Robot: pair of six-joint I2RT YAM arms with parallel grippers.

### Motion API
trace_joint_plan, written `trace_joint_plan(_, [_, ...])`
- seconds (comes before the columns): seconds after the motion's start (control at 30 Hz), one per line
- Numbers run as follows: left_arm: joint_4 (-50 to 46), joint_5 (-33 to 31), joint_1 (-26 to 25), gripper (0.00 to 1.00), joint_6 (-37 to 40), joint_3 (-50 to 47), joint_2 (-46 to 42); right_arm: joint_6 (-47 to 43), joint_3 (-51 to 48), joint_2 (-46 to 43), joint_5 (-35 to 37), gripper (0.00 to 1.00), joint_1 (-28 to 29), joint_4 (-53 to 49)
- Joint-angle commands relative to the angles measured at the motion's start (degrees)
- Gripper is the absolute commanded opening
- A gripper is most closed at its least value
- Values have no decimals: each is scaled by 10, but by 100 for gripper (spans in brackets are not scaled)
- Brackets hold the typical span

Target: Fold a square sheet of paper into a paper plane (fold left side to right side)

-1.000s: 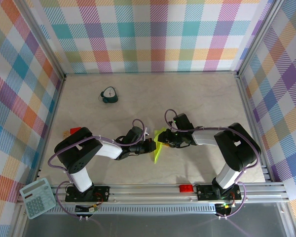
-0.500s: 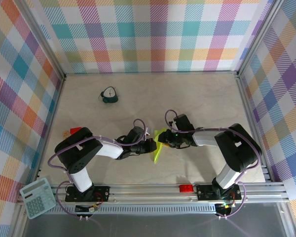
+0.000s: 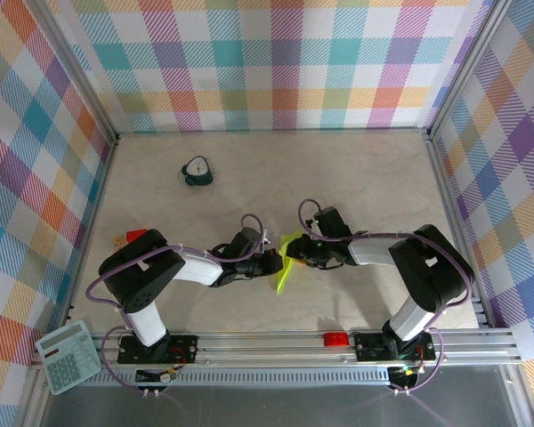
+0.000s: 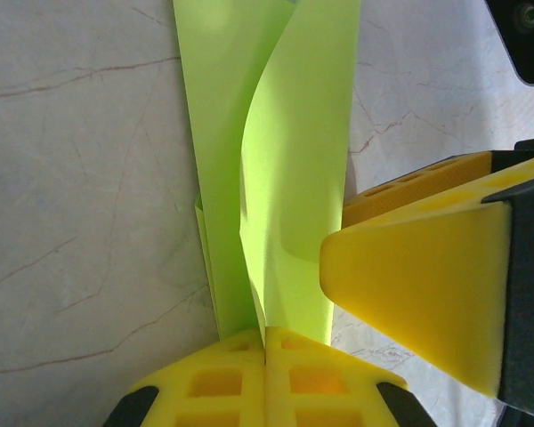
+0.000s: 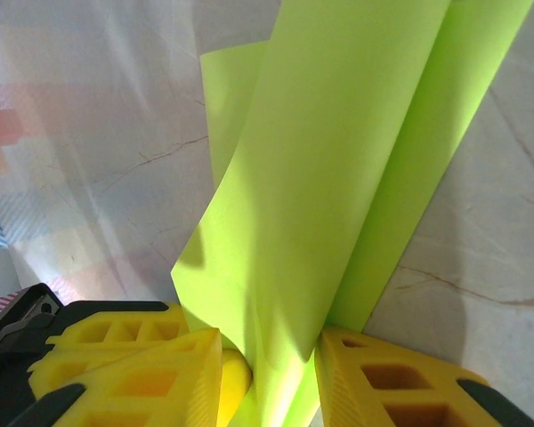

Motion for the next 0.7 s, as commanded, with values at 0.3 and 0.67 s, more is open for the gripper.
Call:
trace_joint_plan(0.3, [-60, -35, -29, 0, 7, 9, 59, 4, -19, -12, 2, 32, 1, 10])
trace_joint_plan(0.67, [-68, -39, -32, 0, 7, 13, 64, 9, -29, -26, 3, 31, -3, 17])
